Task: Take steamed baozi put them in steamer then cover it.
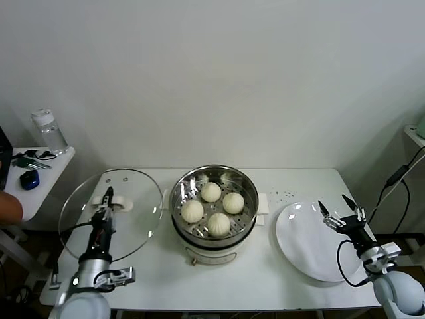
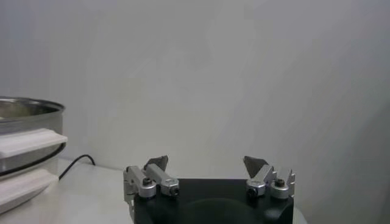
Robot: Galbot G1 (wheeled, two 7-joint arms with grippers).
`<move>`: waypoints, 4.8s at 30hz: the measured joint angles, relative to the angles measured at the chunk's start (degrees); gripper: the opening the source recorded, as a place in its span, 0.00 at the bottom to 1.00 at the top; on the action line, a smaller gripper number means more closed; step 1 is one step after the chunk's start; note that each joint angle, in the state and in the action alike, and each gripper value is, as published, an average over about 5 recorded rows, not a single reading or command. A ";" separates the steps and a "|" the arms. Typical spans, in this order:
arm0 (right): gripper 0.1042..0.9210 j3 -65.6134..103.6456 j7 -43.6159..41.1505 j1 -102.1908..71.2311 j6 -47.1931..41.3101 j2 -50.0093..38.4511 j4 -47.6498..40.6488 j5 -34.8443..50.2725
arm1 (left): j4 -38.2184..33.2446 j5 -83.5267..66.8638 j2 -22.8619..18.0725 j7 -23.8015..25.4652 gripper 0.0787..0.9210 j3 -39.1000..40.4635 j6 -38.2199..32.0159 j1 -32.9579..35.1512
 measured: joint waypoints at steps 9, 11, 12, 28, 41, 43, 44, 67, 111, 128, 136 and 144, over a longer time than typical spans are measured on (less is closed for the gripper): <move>0.88 0.28 0.02 0.36 0.34 0.32 -0.82 -1.26 | -1.60 5.29 2.79 5.02 0.08 12.72 7.76 -5.86; 0.88 0.43 0.01 0.36 0.43 0.41 -1.03 -1.52 | -1.49 6.62 2.76 6.59 0.08 15.74 9.22 -7.73; 0.88 0.51 0.00 0.36 0.47 0.45 -1.14 -1.65 | -1.36 7.23 2.68 7.40 0.08 17.17 9.92 -8.69; 0.88 2.22 -0.43 -0.30 0.87 1.71 -2.29 -3.34 | 5.40 12.27 -5.63 14.01 0.08 31.64 18.05 -19.92; 0.88 4.60 -1.26 -1.53 1.50 2.08 -3.46 -3.71 | 12.30 12.55 -11.72 14.64 0.08 36.40 20.55 -25.24; 0.88 4.95 -1.39 -1.65 1.62 2.08 -3.64 -3.71 | 13.36 12.69 -12.63 14.64 0.08 36.73 20.67 -25.84; 0.88 5.13 -1.45 -1.68 1.68 2.08 -3.74 -3.71 | 13.88 12.79 -13.03 14.64 0.08 36.92 20.69 -26.10; 0.88 6.39 -2.39 -1.76 2.41 2.08 -5.12 -4.11 | 21.32 14.80 -15.70 15.83 0.08 36.98 19.97 -29.03; 0.88 7.41 -2.87 -1.77 0.98 2.09 -5.63 -5.77 | 17.76 14.59 -13.09 18.43 0.56 38.08 19.46 -27.50; 0.88 7.24 -0.72 -1.84 -2.49 2.19 -3.78 -7.97 | 7.00 10.62 -8.36 17.76 0.88 35.37 18.55 -20.67; 0.88 7.03 -0.59 -2.30 -3.08 2.81 -2.89 -7.72 | 2.02 2.60 -6.93 12.04 0.88 30.26 15.93 -15.68; 0.88 6.46 -0.65 -2.35 -3.23 3.50 -2.29 -7.54 | 0.26 -16.16 -7.30 4.18 0.88 22.43 10.56 -10.60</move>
